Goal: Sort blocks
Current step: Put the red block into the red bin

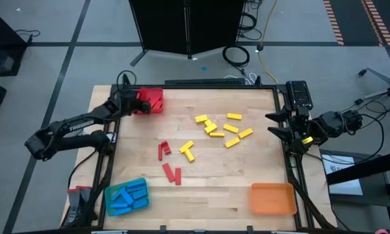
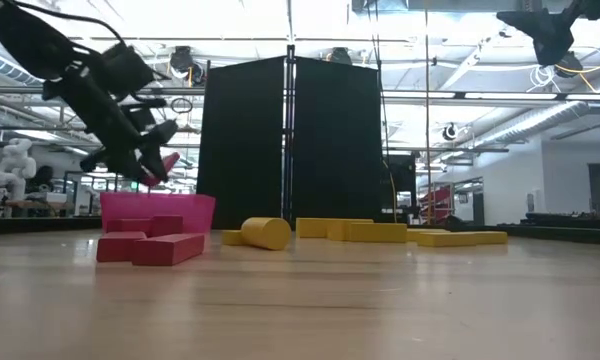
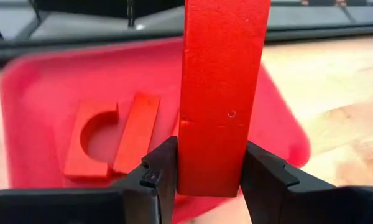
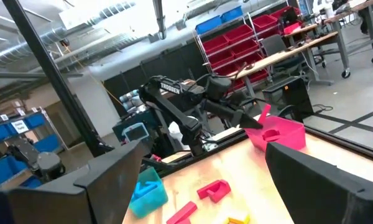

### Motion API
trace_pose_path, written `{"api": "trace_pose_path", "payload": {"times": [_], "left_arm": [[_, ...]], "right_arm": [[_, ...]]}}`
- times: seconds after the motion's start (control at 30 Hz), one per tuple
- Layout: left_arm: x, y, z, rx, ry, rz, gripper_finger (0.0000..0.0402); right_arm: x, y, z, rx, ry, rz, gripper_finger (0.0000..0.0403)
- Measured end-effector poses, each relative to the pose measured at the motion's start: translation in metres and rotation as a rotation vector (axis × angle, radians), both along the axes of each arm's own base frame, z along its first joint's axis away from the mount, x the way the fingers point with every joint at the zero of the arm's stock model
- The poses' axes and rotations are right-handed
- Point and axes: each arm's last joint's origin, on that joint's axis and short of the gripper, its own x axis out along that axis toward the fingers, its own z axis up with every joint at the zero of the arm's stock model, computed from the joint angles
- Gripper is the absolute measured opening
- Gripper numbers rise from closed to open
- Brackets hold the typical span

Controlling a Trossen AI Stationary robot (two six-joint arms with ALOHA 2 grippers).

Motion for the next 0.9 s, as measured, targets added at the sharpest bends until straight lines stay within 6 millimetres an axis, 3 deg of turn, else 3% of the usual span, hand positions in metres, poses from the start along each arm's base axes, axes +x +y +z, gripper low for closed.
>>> {"api": "trace_pose_path", "payload": {"times": [0.27,0.6,0.9], "left_arm": [[0.005,0.002,0.001,-0.109,0.09,0.014,0.0144],[0.012,0.012,0.017,-0.052,0.215,-0.006,0.015],[0.018,0.019,0.004,-0.113,0.355,-0.081,0.019]], "right_arm": [[0.0,0.0,0.0,0.004,-0.001,0.001,0.0338],[0.0,0.0,0.0,0.008,-0.002,0.001,0.0338],[0.0,0.0,0.001,0.031,-0.009,0.004,0.0338]]}}
